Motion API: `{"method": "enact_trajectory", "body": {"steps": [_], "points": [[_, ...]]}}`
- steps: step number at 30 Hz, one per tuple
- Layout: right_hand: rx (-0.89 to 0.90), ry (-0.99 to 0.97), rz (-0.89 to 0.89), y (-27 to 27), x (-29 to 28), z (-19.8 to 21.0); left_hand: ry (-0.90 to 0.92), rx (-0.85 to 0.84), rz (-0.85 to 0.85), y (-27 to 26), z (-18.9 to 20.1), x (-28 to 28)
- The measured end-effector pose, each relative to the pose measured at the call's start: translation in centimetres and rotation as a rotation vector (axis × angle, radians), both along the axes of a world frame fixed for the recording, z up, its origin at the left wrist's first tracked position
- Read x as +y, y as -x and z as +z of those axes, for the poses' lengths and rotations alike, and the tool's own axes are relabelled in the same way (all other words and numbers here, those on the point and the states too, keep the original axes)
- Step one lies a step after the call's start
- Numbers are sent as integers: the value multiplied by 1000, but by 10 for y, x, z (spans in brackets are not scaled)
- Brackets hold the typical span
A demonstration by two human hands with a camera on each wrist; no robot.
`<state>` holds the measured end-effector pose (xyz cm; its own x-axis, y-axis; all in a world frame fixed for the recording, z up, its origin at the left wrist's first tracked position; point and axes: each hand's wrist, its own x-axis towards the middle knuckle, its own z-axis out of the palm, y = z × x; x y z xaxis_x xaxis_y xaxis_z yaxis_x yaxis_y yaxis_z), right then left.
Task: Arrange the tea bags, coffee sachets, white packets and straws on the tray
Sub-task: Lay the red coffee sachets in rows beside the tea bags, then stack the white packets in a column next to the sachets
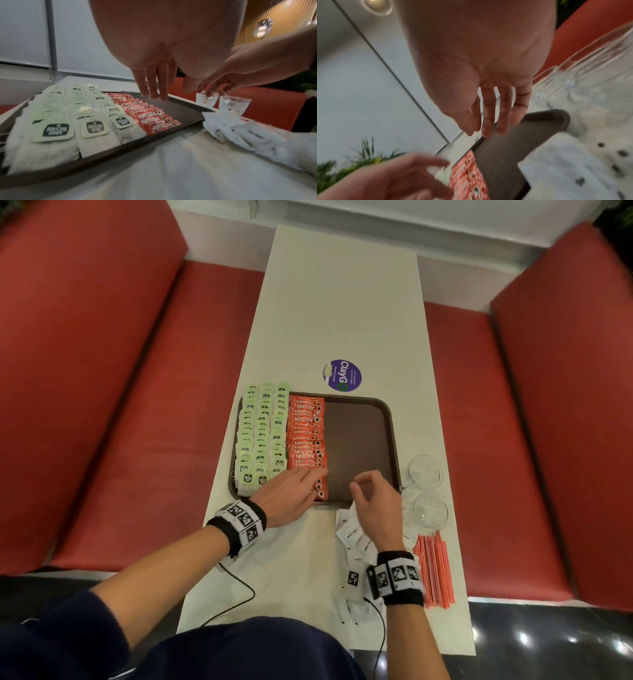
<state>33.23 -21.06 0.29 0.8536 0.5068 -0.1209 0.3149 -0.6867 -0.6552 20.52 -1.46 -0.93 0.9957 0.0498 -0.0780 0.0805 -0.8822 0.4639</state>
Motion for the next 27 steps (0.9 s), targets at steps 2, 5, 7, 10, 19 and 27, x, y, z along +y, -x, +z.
{"method": "enact_trajectory", "body": {"steps": [2,5,7,10,19,27], "points": [[34,-73,-65,2,-23,21,25,-53,-29,16,6,-10],[68,-61,-96,10,-61,41,46,5,-28,30,8,-27],[95,0,-91,15,-84,43,56,45,-33,34,9,-38],[87,179,-4,22,-116,33,74,118,-30,36,8,-59],[252,420,239,57,-157,-6,133,397,-109,25,-21,-143],[147,359,466,57,-139,-19,244,391,9,21,-32,-155]]}}
